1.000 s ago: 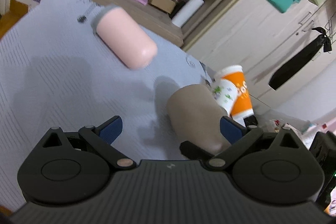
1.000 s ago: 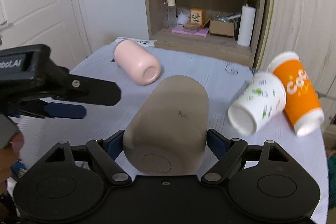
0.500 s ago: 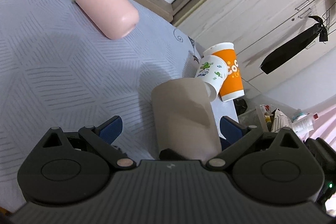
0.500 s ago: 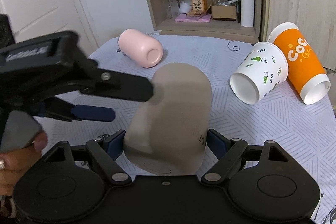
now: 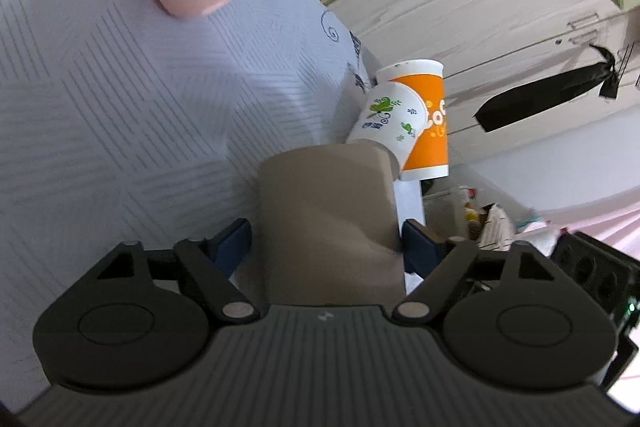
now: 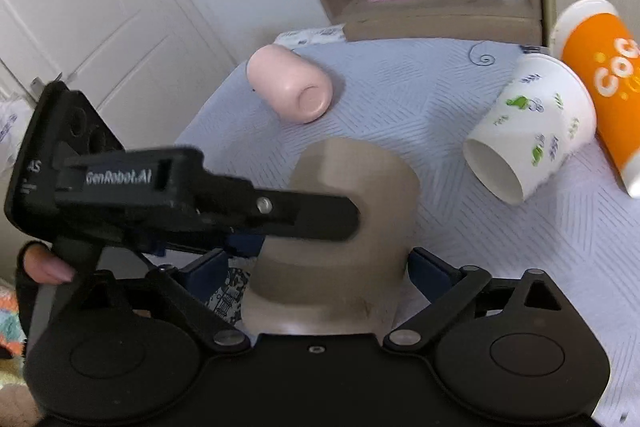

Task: Flip cup upright
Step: 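Push the beige tumbler's side with the left tool while the right tool tilts it upright, then set the upright beige tumbler down on the cloth with the left tool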

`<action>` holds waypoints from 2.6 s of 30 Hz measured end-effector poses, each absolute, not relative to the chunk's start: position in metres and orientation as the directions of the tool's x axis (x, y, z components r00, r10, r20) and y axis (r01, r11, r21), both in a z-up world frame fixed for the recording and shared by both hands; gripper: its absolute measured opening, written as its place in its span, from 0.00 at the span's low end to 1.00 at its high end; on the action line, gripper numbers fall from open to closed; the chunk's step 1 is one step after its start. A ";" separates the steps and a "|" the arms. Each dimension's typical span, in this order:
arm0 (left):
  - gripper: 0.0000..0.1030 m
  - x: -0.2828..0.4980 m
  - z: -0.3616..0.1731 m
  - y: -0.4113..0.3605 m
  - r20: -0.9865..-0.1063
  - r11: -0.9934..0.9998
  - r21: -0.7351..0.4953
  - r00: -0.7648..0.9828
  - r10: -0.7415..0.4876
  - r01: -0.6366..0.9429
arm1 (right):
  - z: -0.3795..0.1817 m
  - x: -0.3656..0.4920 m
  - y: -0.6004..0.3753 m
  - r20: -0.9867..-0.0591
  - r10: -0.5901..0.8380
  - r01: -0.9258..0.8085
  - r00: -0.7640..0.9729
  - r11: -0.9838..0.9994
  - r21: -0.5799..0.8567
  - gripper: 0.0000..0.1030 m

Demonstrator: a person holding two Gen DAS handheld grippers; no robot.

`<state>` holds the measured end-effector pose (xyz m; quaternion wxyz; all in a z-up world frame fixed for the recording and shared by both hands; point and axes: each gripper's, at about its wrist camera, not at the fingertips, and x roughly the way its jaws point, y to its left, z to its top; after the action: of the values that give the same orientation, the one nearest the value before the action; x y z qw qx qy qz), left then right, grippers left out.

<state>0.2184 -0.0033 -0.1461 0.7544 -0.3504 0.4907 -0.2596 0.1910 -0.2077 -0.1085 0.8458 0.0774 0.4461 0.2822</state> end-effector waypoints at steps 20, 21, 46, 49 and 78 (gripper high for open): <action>0.73 0.180 -0.107 -0.016 -0.555 0.719 -0.640 0.485 -0.676 0.270 | -0.096 0.166 -0.208 -0.648 0.550 -0.481 0.527 0.822 0.305 0.81; 0.73 0.177 -0.103 -0.016 -0.551 0.727 -0.622 0.496 -0.671 0.292 | -0.096 0.165 -0.206 -0.640 0.551 -0.493 0.536 0.819 0.292 0.81; 0.73 0.171 -0.075 -0.024 -0.504 0.836 -0.224 0.675 -0.539 0.500 | -0.108 0.148 -0.165 -0.371 0.471 -0.549 0.801 0.824 -0.140 0.80; 0.73 0.177 -0.078 -0.028 -0.511 0.834 -0.203 0.671 -0.537 0.513 | -0.115 0.152 -0.163 -0.354 0.448 -0.528 0.821 0.832 -0.171 0.80; 0.85 0.130 -0.071 -0.021 -0.457 0.882 -0.208 0.755 -0.469 0.423 | -0.118 0.124 -0.183 -0.405 0.352 -0.415 0.844 0.907 -0.076 0.89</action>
<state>0.1296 -0.0211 -0.0711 0.9357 -0.0457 0.2560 -0.2383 0.1239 -0.1830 -0.1183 0.9568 -0.0803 0.1949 0.2004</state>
